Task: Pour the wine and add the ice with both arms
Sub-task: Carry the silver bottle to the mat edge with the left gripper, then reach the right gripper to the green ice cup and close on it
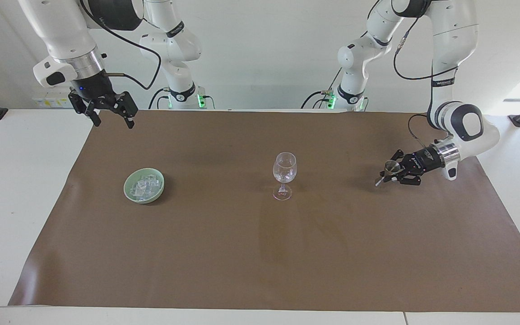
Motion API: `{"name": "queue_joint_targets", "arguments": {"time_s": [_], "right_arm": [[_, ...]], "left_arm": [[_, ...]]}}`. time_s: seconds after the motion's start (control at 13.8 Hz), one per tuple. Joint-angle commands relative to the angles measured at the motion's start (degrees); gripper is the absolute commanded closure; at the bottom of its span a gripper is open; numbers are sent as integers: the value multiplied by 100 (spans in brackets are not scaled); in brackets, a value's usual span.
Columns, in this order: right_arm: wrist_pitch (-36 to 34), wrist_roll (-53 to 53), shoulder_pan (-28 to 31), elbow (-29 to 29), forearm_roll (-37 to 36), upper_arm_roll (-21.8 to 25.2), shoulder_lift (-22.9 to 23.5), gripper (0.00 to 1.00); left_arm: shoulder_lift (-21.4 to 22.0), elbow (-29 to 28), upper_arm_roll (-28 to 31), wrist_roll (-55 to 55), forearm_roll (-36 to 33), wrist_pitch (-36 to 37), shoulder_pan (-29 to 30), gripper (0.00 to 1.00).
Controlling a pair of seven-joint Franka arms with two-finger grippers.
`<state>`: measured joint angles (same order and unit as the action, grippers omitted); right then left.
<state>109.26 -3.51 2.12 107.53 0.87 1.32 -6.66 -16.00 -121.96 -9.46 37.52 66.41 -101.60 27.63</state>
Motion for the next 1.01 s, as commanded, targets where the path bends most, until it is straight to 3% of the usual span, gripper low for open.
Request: {"name": "queue_joint_targets", "arguments": {"time_s": [0.0, 0.51, 0.94], "right_arm": [[901, 61, 86, 1074, 36, -44, -494, 0], [1431, 149, 157, 1218, 27, -44, 198, 0], [2299, 334, 227, 1550, -322, -36, 771, 0]], "left_arm": [[-245, 207, -65, -463, 21, 351, 198, 100], [-517, 426, -65, -327, -22, 510, 234, 100], [-781, 832, -65, 220, -672, 651, 313, 100]]}}
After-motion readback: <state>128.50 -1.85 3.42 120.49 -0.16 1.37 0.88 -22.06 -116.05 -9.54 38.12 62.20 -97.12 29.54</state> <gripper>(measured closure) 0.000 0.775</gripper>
